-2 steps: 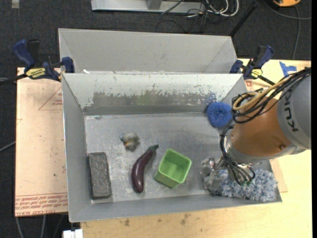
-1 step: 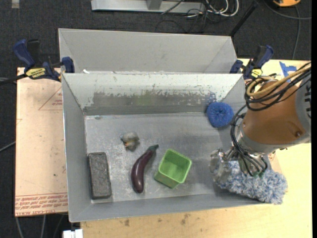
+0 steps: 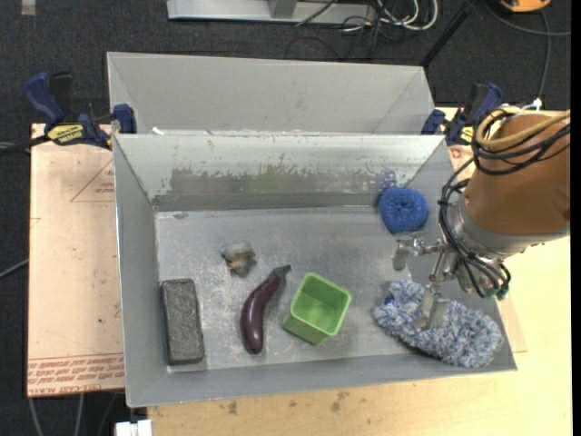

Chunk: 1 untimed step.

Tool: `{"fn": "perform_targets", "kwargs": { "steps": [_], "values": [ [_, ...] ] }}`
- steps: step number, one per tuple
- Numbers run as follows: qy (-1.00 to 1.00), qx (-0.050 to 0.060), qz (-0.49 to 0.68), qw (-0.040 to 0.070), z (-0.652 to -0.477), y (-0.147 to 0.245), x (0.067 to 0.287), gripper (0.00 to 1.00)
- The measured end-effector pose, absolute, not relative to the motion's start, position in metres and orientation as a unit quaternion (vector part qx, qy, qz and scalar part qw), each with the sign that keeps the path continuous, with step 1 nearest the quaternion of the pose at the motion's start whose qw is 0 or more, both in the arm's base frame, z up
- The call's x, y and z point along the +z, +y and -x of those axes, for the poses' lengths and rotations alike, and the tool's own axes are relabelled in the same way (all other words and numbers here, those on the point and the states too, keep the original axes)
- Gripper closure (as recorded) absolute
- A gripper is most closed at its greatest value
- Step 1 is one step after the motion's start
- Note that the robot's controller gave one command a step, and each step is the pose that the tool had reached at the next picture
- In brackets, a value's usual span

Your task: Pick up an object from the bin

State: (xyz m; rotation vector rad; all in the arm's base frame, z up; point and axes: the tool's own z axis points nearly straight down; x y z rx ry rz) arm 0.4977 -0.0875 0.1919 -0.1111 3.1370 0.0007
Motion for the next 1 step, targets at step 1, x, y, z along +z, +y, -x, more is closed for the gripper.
{"fn": "perform_targets", "kwargs": {
  "steps": [1],
  "values": [
    [0.999, 0.0, 0.036, 0.001, -0.4977, -0.0875, 0.1919, 0.0]
  ]
}}
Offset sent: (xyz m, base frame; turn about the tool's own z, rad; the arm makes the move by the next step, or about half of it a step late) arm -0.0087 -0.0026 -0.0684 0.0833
